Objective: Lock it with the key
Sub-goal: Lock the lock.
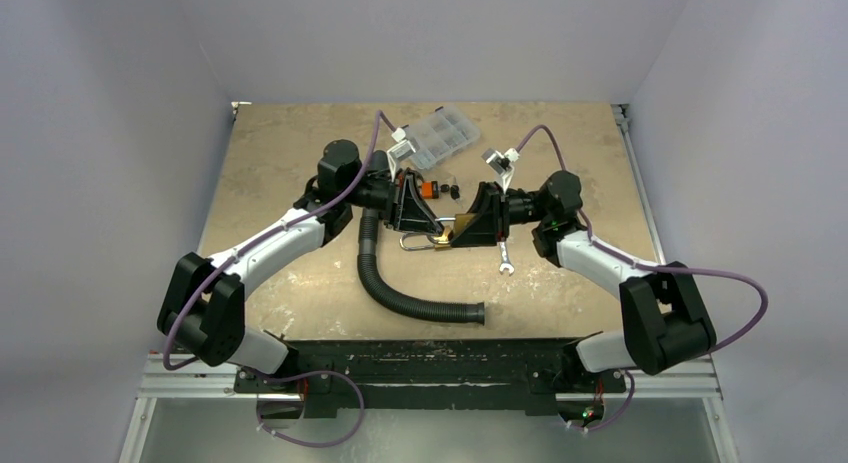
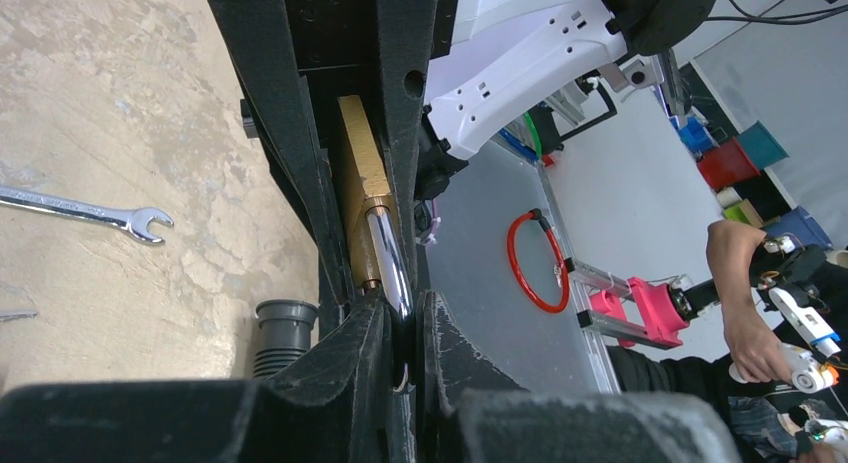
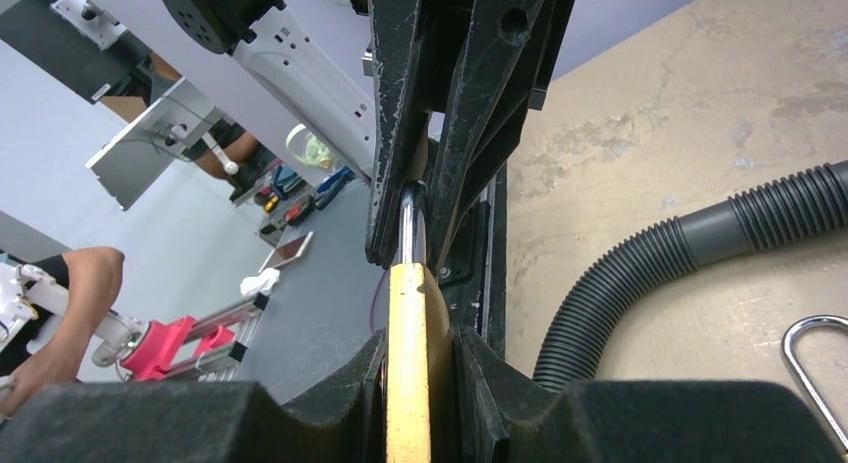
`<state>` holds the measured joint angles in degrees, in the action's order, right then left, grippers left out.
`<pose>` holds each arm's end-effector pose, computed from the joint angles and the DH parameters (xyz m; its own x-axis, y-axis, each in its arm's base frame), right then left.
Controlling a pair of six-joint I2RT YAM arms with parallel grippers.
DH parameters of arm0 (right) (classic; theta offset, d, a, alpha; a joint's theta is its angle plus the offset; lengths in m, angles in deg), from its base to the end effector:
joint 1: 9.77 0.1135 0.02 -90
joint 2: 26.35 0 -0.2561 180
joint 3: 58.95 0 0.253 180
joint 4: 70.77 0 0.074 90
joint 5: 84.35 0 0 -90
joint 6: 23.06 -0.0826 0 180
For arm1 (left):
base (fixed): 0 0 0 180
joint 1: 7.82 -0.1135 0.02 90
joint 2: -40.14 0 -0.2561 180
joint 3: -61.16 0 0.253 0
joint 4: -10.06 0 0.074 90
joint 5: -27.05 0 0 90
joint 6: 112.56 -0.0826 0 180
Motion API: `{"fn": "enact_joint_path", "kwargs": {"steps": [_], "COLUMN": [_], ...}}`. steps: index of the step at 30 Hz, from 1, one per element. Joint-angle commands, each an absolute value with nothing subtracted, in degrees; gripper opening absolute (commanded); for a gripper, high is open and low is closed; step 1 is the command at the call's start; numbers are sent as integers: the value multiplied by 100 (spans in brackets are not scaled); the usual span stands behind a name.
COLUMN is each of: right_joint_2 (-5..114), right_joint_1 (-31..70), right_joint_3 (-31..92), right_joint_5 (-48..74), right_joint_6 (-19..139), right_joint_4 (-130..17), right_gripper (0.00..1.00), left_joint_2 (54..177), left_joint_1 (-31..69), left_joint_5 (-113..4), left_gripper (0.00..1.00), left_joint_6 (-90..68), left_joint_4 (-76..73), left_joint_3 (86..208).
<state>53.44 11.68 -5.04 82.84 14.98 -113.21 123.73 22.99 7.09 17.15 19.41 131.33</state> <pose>0.2411 0.1813 0.2814 -0.5855 -0.0424 -0.8095 -0.7949 -0.1655 0.5837 0.2518 -0.2405 0.3020 -0.6731 0.1475 -0.7247 0.7150 -0.1206 -0.6886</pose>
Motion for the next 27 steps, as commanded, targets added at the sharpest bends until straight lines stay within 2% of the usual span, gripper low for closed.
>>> {"fn": "enact_joint_path", "kwargs": {"steps": [1,12,27], "right_joint_2": [5348,5389,5501], "right_joint_1": [2163,2199,2312], "right_joint_3": [266,250,339], "right_joint_5": [6757,6604,6524], "right_joint_6": [1213,1263,1271], "right_joint_4": [-12088,-11955,-11938], "right_gripper": [0,0,0], "left_joint_2": [12816,12899,12995], "left_joint_1": [3254,3268,3264], "left_joint_5": [-458,-1014,-1103], "left_gripper": [0,0,0], "left_joint_6": [1400,1052,1097], "left_joint_4": [2386,1815,1842], "left_joint_3": [13098,13226,13242]}}
